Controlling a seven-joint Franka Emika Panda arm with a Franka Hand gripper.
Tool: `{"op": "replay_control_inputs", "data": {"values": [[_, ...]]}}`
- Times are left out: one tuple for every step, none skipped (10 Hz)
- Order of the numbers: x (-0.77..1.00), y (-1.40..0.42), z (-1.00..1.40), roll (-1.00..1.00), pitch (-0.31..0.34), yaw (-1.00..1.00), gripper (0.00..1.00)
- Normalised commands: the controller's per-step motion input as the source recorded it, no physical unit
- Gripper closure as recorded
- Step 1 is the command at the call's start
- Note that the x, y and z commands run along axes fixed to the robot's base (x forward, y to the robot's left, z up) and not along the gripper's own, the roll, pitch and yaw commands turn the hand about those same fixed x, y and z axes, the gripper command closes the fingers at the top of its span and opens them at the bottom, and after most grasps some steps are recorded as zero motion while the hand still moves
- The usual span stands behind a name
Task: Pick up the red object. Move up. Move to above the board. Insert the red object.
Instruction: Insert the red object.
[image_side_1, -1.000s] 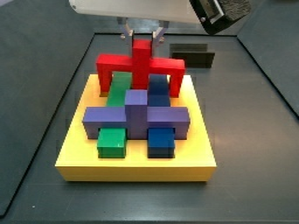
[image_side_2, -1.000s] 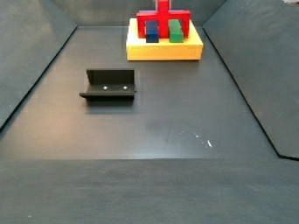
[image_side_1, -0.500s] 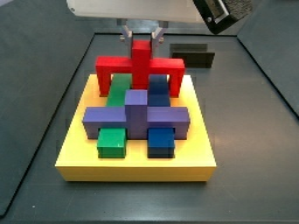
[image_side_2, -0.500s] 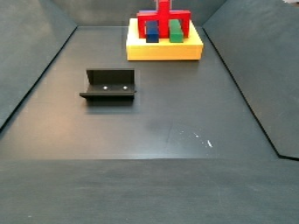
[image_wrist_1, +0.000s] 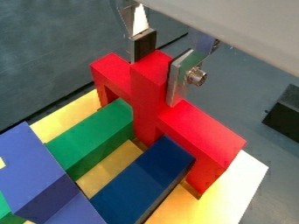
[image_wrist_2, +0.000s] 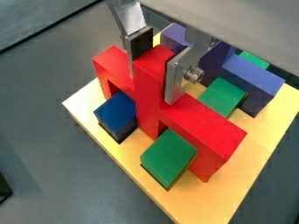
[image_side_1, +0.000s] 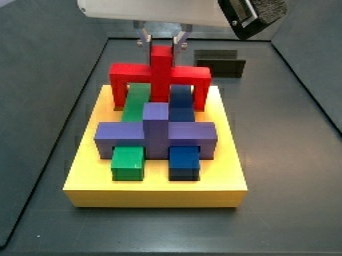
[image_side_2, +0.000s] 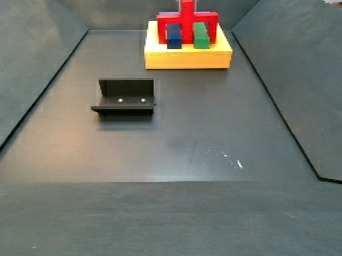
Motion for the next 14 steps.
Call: {"op": "replay_control_inputs", "data": {"values": [[0.00, -0.21, -0.37, -0.13, -0.067, -0.03, 1.00], [-0.18, -0.20, -0.34, -0.15, -0.114, -0.10, 1.00], [-0.06, -0.11, -0.36, -0.19, -0.157, -0.12, 1.00], [-0.05, -0.03, -0.32, -0.29, -0.166, -0.29, 1.00], [0.01, 0.08, -0.50, -0.16, -0.111, -0.16, 1.00], [0.14, 0.13, -0.75, -0.12, -0.136, -0.15, 1.00], [0.21, 0.19, -0.77, -0.10, -0.134, -0.10, 1.00], [0.09, 0.07, -0.71, -0.15, -0.153, -0.20, 1.00], [0.10, 0.02, -0.63, -0.24, -0.150, -0.10, 1.00], [0.21, 0.03, -0.58, -0.26, -0.153, 0.00, 1.00], [0.03, 0.00, -0.53, -0.13, -0.076, 0.20, 1.00], [0.11, 0.00, -0.38, -0.20, -0.060, 0.33, 1.00], [0.12, 0.00, -0.39, -0.19, -0.074, 0.39, 1.00], [0.15, 0.02, -0.43, -0.17, -0.087, 0.44, 1.00]]}}
